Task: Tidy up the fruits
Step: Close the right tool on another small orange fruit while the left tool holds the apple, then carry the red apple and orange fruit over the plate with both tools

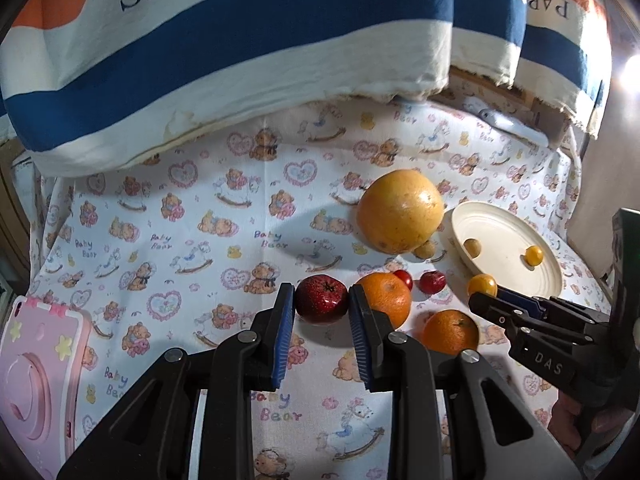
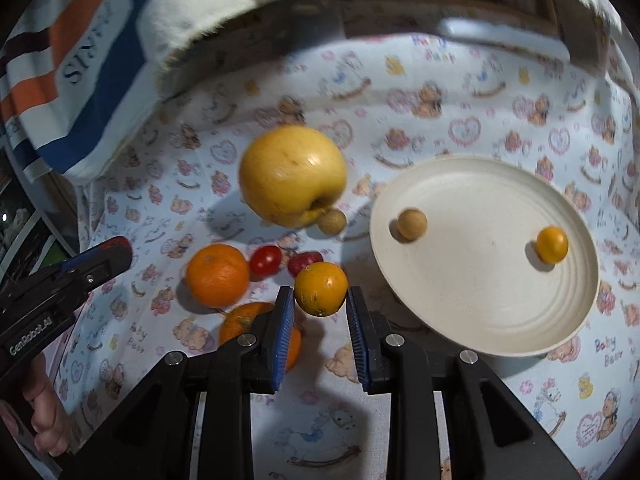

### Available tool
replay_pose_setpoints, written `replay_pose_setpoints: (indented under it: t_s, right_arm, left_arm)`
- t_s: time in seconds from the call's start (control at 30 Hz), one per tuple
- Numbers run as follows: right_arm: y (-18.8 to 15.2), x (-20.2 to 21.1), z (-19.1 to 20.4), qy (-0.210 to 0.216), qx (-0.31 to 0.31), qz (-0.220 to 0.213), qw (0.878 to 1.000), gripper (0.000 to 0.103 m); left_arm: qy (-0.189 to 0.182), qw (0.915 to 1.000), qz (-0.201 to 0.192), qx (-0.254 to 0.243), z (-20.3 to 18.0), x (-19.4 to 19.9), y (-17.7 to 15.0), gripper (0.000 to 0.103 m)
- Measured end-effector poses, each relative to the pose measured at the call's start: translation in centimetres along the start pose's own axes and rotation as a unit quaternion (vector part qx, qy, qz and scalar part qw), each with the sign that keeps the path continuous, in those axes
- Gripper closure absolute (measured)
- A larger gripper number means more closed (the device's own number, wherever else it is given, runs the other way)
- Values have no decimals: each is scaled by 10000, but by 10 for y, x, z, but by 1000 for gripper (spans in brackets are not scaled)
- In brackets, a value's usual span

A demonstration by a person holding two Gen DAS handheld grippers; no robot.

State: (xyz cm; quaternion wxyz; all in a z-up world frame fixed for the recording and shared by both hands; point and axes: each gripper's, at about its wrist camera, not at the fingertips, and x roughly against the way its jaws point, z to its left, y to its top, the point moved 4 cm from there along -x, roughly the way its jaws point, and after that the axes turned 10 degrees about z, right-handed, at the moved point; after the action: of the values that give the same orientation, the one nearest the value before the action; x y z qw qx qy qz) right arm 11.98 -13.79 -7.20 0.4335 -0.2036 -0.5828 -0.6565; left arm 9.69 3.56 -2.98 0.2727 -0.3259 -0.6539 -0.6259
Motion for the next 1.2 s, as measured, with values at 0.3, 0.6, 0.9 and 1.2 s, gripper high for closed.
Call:
replay_pose_setpoints:
  t_s: [0.3,0.6,0.9,1.2]
  right_arm:
    - [1,53,19,158,441,-1023,9936,75]
    - [10,102,17,159,460,-1723,9838,75]
    - [18,155,-21,-126,387,-2330,9716,75]
    - [17,165,-80,-169,274,-2407,9701,75]
  left_arm:
    - [42,9983,-569,-86,-4,24,3,77]
    - [57,9936,-1108,-204,-14,57,5,77]
    - [29,9893,-1351,-555,-45,77,15,77]
    - [-345,9894,-1104,-875,-114,60,36,77]
